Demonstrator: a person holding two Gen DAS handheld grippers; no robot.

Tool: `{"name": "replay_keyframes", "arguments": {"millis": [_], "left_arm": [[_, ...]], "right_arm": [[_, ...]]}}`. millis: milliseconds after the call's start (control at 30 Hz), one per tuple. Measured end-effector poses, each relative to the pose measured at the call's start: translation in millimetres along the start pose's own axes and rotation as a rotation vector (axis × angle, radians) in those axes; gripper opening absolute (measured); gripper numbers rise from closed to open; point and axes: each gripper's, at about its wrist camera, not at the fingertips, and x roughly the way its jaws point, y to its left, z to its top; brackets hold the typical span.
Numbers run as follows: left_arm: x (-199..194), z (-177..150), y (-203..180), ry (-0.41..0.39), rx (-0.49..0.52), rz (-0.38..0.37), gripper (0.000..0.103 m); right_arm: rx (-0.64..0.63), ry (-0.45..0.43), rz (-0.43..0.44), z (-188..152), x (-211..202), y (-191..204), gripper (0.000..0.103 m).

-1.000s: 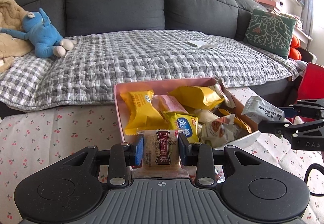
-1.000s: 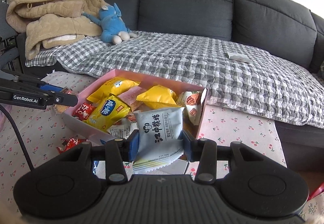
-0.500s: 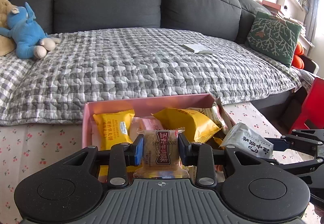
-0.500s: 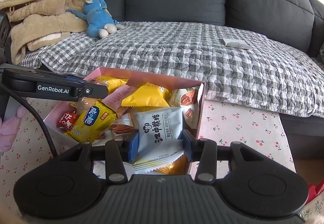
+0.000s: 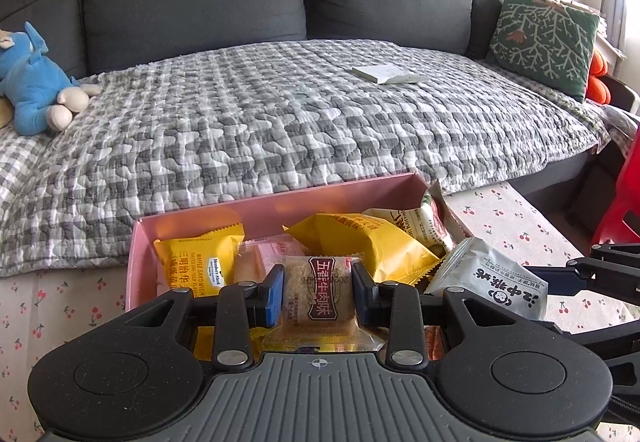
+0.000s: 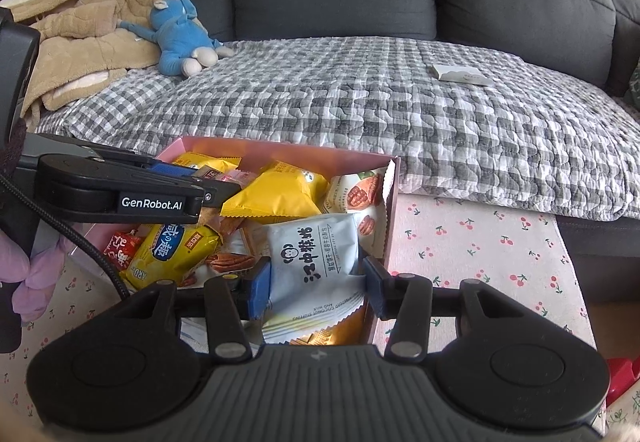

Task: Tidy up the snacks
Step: 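Carry the cake and white packet over the pink box, then lower both packets into the pink box and open both tools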

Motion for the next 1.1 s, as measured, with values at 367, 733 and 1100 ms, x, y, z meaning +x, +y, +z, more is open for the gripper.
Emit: {"name": "replay_keyframes", "arguments": {"millis": [367,733,1100], "left_arm": [[-11.8,0.7,-2.0,-0.012,0.008,0.001,0.053],[-39.5,-8.5,-3.9,-0.014,0.004,-0.005,0.069],[-82.5,-41.7,0.0,-0.026,0.015,0.001,0.088]], "right_arm": [[0.027,-0.015,-0.008,2.4,-9.3,-1.8,0.063],[0.011,-0.04,-0.007,8.4,-32.3,4.2,0.07],[-0.024,-0.057,0.001,-2.4,-59.6,15.8,0.09]]}}
